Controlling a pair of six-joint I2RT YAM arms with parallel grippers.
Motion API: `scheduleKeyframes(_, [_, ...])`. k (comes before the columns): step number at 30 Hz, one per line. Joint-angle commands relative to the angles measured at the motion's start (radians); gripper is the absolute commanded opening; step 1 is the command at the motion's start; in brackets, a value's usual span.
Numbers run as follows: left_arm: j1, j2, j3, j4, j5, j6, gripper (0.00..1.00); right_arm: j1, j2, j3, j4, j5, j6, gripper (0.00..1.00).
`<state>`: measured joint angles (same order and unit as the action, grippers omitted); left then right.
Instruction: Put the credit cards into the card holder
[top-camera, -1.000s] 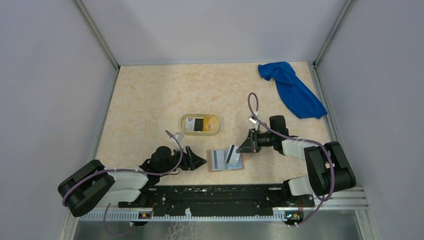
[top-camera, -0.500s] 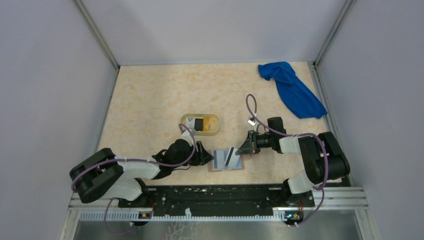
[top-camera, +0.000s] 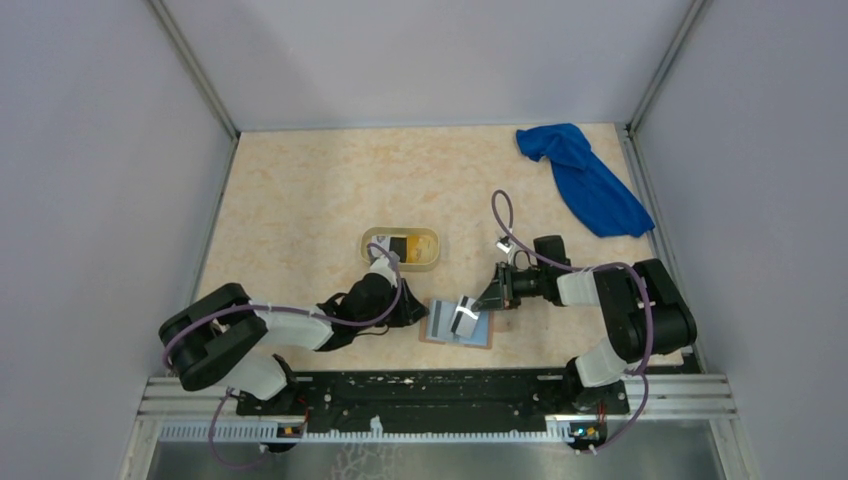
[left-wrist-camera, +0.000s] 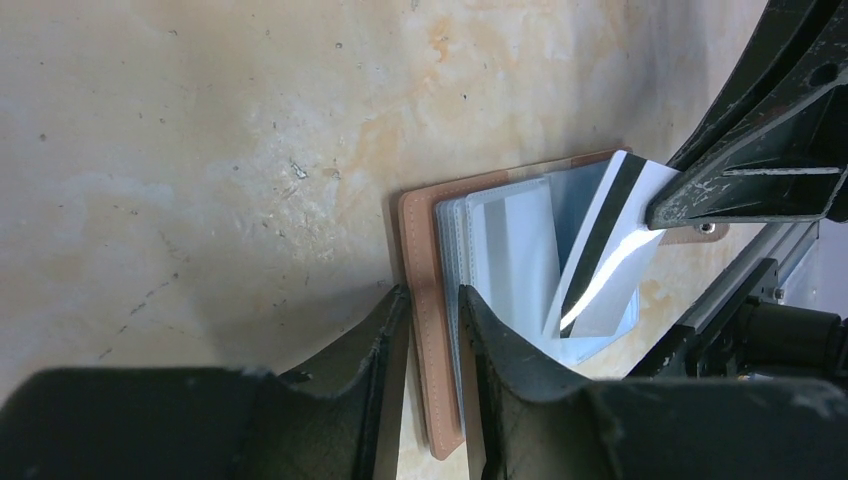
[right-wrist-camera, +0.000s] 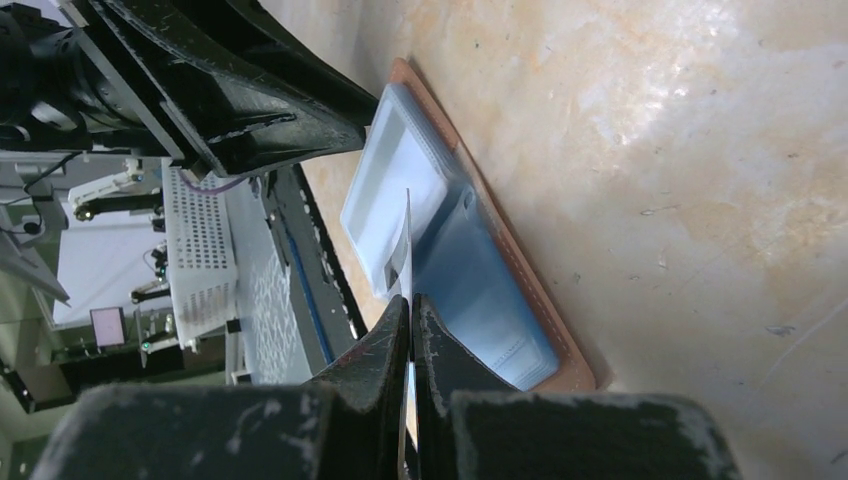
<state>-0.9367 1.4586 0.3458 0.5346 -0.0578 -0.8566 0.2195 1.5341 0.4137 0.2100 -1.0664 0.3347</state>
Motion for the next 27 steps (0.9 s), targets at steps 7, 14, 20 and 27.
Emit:
scheduleKeyframes(7, [-0.010,0.051,-0.020,-0.111,-0.022,0.008,0.32,0.040,-0.058,-0.012,-0.024,0.095,0.036,0.00])
scheduleKeyframes(14, [-0.010,0.028,-0.032,-0.087,-0.017,0.020,0.33,0.076,0.006,0.000,-0.062,0.135,0.050,0.00])
scheduleKeyframes(20, [-0.010,-0.006,-0.063,-0.040,-0.019,0.034,0.34,0.077,0.038,0.003,-0.083,0.142,0.048,0.00])
scheduleKeyframes(27, [-0.010,-0.019,-0.072,0.027,0.027,0.085,0.38,0.077,0.106,0.036,-0.109,0.143,0.052,0.00])
